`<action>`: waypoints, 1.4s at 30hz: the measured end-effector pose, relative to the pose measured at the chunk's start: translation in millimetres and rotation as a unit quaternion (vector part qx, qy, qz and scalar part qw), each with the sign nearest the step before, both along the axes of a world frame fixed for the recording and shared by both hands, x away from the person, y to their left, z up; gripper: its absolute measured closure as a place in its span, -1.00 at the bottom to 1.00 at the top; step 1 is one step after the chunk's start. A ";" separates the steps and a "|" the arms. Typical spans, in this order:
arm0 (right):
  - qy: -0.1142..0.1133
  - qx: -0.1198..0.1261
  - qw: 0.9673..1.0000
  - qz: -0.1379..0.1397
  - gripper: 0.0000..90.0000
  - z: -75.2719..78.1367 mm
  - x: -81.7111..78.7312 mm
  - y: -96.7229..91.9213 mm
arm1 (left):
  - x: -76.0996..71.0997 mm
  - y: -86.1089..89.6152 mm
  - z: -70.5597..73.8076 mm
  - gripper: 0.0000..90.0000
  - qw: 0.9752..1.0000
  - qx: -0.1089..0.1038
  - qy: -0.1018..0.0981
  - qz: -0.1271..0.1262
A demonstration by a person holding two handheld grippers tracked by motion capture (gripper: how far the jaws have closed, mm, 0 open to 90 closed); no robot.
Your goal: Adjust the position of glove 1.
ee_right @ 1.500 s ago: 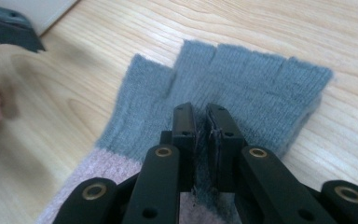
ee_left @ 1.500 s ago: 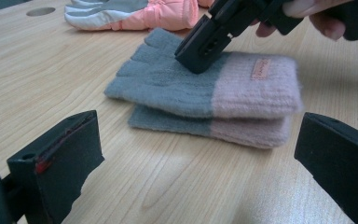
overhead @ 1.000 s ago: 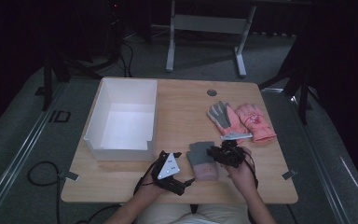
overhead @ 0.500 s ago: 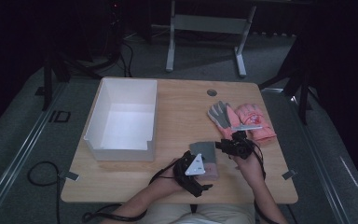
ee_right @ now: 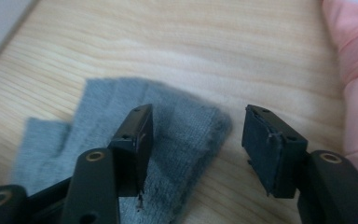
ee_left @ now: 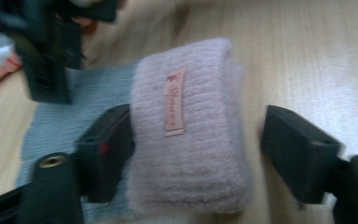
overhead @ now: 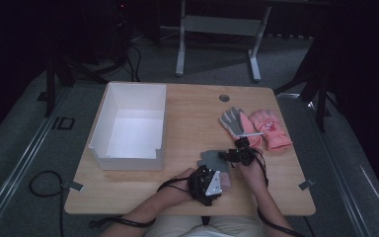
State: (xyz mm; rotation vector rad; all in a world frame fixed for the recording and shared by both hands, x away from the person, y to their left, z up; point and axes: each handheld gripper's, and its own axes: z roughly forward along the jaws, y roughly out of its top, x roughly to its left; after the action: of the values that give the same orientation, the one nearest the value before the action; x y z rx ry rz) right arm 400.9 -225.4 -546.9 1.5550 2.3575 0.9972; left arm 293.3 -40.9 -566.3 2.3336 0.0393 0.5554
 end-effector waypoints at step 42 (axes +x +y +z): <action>-0.033 0.111 0.989 0.089 0.65 96.6 -2.2 5.6 | 33.2 21.0 116.8 0.51 0.999 -0.008 0.043 -0.012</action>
State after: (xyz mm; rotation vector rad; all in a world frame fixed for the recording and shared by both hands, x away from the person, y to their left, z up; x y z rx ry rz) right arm 398.7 -219.8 -450.2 1.3698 2.4445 1.3705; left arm 326.5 -19.9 -449.5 2.3393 0.0553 0.4399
